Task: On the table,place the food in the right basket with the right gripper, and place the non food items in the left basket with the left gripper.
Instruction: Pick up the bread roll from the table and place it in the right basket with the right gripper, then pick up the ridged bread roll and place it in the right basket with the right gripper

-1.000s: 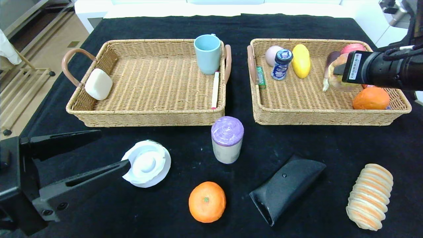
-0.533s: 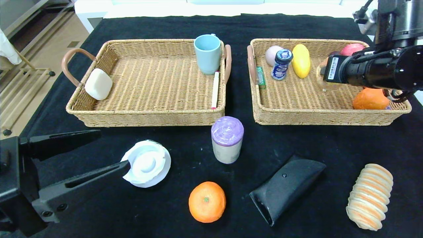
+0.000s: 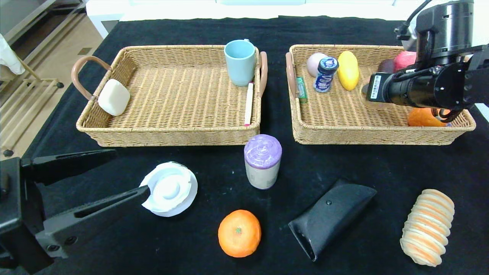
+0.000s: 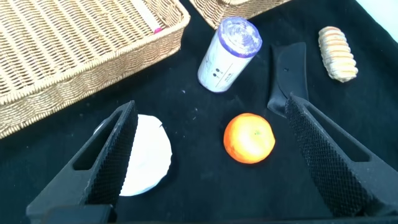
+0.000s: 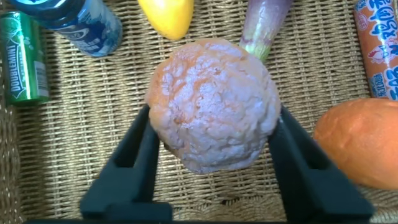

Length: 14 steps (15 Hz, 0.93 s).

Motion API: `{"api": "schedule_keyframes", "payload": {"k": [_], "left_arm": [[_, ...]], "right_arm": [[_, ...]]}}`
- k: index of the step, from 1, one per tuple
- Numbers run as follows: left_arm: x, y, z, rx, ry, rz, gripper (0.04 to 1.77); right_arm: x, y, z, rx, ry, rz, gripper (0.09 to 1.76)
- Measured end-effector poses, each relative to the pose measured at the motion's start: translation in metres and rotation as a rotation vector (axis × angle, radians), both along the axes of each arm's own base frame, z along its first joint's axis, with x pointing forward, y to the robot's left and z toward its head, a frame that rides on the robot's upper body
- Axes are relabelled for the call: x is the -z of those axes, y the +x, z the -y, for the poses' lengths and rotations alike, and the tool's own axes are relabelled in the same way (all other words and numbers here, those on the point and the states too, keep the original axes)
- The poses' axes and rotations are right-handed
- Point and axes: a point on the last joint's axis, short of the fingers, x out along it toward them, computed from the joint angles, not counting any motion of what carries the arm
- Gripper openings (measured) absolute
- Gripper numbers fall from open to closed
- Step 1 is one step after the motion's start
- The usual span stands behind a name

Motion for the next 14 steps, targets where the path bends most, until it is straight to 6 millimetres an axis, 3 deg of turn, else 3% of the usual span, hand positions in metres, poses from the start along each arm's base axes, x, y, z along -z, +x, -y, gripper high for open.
{"api": "schedule_keyframes", "payload": {"k": [6, 11, 14], "left_arm": [[0.0, -0.001, 0.0, 0.0, 0.001, -0.001, 1.72], [0.0, -0.001, 0.0, 0.0, 0.001, -0.001, 1.72], [0.0, -0.001, 0.0, 0.0, 0.001, -0.001, 1.72]], "right_arm": [[0.0, 0.0, 0.0, -0.001, 0.001, -0.001, 1.45], [-0.001, -0.003, -0.002, -0.006, 0.001, -0.002, 1.57], [-0.006, -0.018, -0.002, 0.059, -0.009, -0.008, 1.62]]}}
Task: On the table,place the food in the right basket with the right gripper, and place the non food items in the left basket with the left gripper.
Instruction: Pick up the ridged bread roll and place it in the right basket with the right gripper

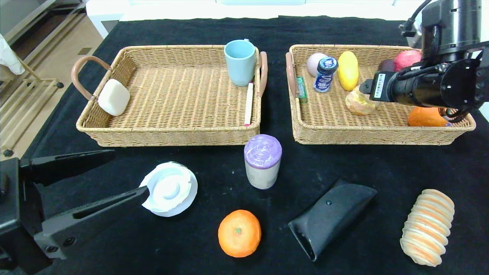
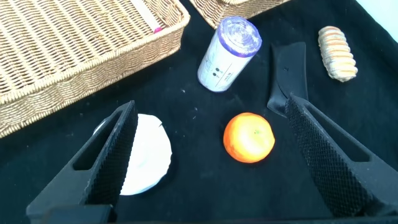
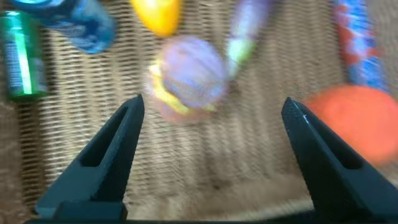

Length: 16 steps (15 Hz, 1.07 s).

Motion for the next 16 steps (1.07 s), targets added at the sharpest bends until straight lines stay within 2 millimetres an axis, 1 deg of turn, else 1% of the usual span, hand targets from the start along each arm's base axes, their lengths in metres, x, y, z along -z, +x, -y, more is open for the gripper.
{"api": "schedule_keyframes", "payload": {"k": [2, 4, 8, 10, 13, 16], "left_arm": [[0.0, 0.0, 0.0, 0.0, 0.0, 0.0, 1.72], [0.0, 0.0, 0.0, 0.0, 0.001, -0.002, 1.72], [0.001, 0.0, 0.0, 0.001, 0.002, -0.004, 1.72], [0.001, 0.0, 0.0, 0.002, 0.008, 0.002, 1.72], [0.001, -0.001, 0.0, 0.002, 0.015, 0.008, 1.72], [0.001, -0.002, -0.001, 0.004, 0.014, 0.011, 1.72]], "right_arm": [[0.002, -0.019, 0.001, 0.046, 0.032, -0.051, 1.64], [0.002, -0.042, 0.006, 0.074, 0.095, -0.12, 1.65], [-0.002, -0.092, 0.023, 0.079, 0.3, -0.267, 1.68], [0.001, -0.11, 0.032, 0.075, 0.381, -0.314, 1.68], [0.021, -0.129, 0.045, 0.098, 0.424, -0.391, 1.69], [0.043, -0.141, 0.056, 0.127, 0.494, -0.466, 1.7]]}}
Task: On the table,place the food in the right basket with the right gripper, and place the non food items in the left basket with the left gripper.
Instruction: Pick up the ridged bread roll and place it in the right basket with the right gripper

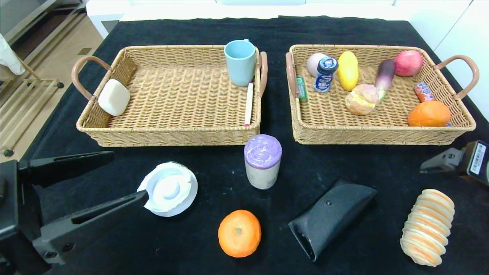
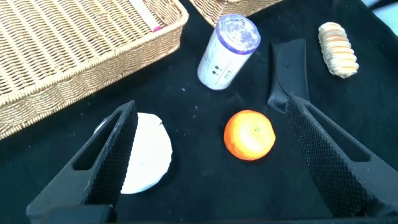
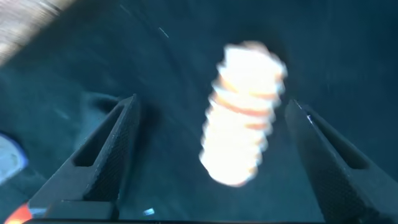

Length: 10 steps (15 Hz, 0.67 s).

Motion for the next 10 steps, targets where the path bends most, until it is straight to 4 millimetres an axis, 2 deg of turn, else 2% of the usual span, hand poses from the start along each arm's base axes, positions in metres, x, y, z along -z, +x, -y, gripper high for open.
{"api": "schedule_keyframes", "payload": {"k": [6, 10], "left_arm": [[0.0, -0.001, 0.0, 0.0, -0.001, 0.003, 1.72], [0.0, -0.001, 0.0, 0.0, -0.001, 0.001, 1.72]], "right_arm": [[0.039, -0.002, 0.007, 0.012, 0.108, -0.047, 1.7], [0.057, -0.003, 0.013, 0.033, 0.119, -0.098, 1.7]]}}
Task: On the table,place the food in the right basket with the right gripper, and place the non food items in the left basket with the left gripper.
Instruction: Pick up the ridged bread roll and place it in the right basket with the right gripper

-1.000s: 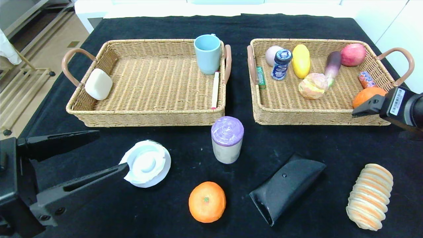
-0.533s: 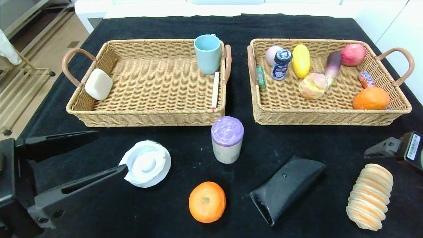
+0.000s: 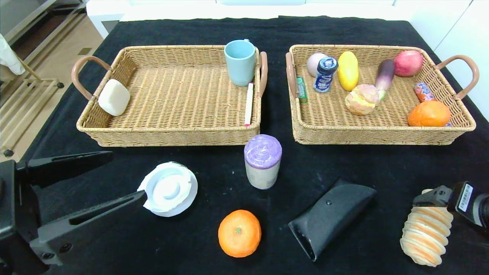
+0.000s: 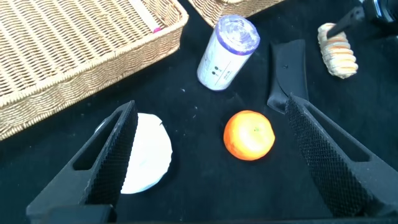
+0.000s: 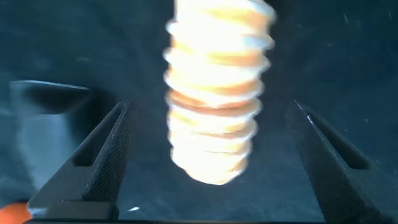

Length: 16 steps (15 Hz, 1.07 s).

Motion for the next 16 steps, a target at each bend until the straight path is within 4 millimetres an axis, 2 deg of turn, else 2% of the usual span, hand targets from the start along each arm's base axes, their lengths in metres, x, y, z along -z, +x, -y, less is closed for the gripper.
{"api": "schedule_keyframes", "payload": {"k": [11, 13, 16], "left_arm": [[0.0, 0.0, 0.0, 0.0, 0.001, -0.002, 1.72], [0.0, 0.0, 0.0, 0.0, 0.0, -0.001, 1.72], [0.0, 0.0, 0.0, 0.0, -0.001, 0.002, 1.72]], "right_arm": [[0.02, 0.014, 0.001, 0.004, 0.013, -0.046, 1.7], [0.022, 0.016, 0.0, 0.004, 0.012, -0.052, 1.33], [0.023, 0.017, 0.0, 0.002, 0.01, -0.056, 0.96]]}}
